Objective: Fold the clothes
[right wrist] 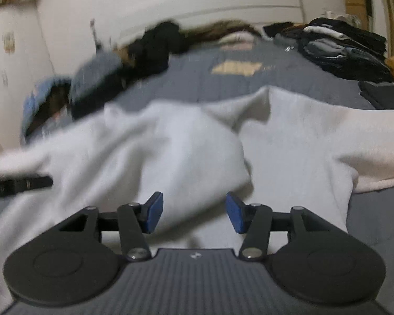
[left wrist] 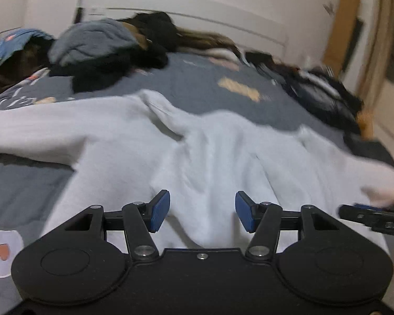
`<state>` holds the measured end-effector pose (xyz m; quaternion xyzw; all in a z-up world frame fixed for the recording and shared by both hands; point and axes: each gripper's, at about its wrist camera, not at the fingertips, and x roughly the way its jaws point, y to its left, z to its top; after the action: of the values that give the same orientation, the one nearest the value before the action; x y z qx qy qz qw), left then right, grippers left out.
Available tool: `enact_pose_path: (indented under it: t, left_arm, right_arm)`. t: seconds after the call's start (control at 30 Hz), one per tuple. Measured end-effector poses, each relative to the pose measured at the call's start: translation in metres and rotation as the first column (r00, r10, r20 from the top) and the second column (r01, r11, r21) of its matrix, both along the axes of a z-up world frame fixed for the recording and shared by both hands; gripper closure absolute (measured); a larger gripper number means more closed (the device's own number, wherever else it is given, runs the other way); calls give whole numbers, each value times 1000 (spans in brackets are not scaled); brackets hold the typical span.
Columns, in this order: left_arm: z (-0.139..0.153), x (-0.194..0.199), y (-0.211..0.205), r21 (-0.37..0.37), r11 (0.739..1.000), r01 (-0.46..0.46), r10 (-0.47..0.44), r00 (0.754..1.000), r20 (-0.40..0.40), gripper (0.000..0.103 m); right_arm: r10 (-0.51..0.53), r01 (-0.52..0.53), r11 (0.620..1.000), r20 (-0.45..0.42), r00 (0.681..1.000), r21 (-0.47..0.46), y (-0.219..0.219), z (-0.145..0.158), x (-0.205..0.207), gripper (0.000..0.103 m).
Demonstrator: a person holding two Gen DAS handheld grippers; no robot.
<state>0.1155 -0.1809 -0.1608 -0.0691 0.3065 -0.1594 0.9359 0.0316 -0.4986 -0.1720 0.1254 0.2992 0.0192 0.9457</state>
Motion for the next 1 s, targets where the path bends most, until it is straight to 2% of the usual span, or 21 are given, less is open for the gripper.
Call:
enact_pose_path:
  t: [0.07, 0.13, 0.23, 0.27, 0.37, 0.47, 0.6, 0.83, 0.87, 1.0]
  left_arm:
    - [7, 7, 23, -40, 996, -82, 82, 997, 6, 41]
    - [16, 19, 55, -95, 979, -180, 181, 983, 6, 39]
    - [35, 36, 114, -174, 927, -333, 343, 939, 32, 39]
    - [40, 41, 136, -195, 904, -381, 396, 917, 45, 38]
    - [43, 54, 203, -269, 800, -537, 564, 825, 28, 36]
    - [30, 62, 239, -314, 733, -603, 630, 777, -23, 36]
    - [12, 72, 287, -365, 632, -684, 705, 703, -95, 36]
    - [-19, 90, 372, -428, 427, -797, 799, 554, -234, 37]
    - [-22, 93, 379, -431, 411, -803, 804, 542, -244, 37]
    - [-27, 108, 380, -432, 432, -792, 797, 559, -228, 37]
  right_arm:
    - [-14, 12, 999, 51, 999, 45, -5, 3, 0, 51]
    - [-28, 23, 998, 84, 996, 65, -6, 1, 4, 51]
    - [-51, 42, 995, 103, 993, 90, -6, -6, 8, 51]
    - [-57, 46, 993, 103, 993, 105, -5, -7, 11, 51]
    - [-60, 44, 989, 114, 992, 142, 1, -9, 18, 51]
    - [-40, 20, 989, 134, 990, 149, 10, -8, 23, 51]
    - [-16, -7, 987, 144, 989, 158, 23, -7, 28, 51]
    - [26, -47, 987, 137, 990, 156, 40, -13, 35, 51]
    - [29, -49, 987, 133, 991, 151, 42, -14, 35, 51]
    - [39, -55, 991, 129, 991, 123, 48, -16, 38, 51]
